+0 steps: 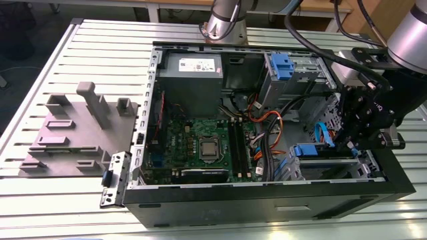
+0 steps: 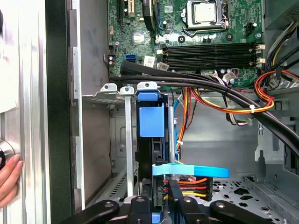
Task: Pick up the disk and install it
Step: 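Insert the second disk wire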
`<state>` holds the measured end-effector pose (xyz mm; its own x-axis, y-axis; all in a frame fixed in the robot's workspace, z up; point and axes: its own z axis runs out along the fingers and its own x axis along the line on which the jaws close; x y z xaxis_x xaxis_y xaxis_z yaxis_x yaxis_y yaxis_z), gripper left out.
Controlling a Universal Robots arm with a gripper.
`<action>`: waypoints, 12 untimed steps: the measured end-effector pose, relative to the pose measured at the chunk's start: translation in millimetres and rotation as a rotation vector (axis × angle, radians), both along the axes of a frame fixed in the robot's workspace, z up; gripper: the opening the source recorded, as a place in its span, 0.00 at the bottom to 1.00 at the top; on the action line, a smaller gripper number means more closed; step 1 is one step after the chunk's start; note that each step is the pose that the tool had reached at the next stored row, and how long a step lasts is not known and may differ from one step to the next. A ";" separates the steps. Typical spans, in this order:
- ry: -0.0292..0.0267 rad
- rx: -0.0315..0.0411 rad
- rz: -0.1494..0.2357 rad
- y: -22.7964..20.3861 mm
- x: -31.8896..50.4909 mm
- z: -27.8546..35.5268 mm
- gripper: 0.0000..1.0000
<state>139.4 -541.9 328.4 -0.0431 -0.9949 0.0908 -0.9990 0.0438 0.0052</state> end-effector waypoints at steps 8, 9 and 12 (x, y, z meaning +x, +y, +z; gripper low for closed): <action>0.0000 0.0008 0.000 0.0 0.0 9.7 0.29; 0.0000 0.0007 0.000 0.0 0.0 12.4 0.29; 0.0000 0.0005 0.000 0.0 0.0 17.8 0.29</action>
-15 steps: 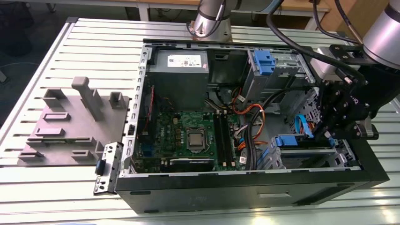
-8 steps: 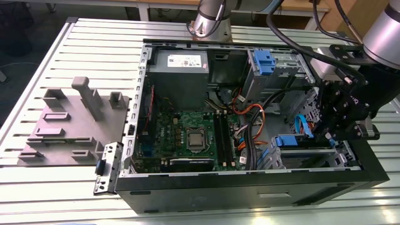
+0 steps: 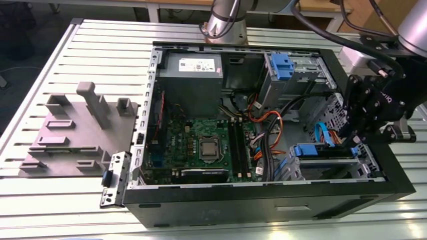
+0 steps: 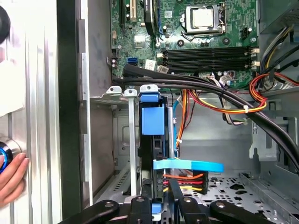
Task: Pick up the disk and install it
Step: 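Insert the second disk wire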
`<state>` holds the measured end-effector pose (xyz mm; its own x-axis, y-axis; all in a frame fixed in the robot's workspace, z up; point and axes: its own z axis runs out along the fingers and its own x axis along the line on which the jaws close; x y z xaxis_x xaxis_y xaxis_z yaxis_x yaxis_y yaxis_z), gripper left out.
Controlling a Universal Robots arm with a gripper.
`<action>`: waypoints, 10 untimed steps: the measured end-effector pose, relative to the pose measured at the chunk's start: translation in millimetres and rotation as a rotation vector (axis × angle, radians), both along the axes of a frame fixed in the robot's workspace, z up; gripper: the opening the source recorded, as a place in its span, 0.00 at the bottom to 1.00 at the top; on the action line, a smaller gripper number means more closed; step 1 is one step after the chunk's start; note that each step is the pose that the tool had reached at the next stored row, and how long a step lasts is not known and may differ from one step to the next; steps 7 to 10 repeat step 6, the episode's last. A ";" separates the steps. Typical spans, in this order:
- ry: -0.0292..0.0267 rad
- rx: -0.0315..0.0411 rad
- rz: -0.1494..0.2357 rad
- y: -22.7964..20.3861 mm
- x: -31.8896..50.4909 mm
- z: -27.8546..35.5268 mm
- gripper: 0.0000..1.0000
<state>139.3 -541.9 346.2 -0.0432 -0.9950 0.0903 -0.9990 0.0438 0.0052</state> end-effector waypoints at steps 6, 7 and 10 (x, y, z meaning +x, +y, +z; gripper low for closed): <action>0.0000 0.0002 0.000 0.0 0.0 0.6 0.29; 0.0000 0.0002 0.000 0.0 0.0 0.6 0.29; 0.0000 0.0002 0.000 0.0 0.0 0.6 0.29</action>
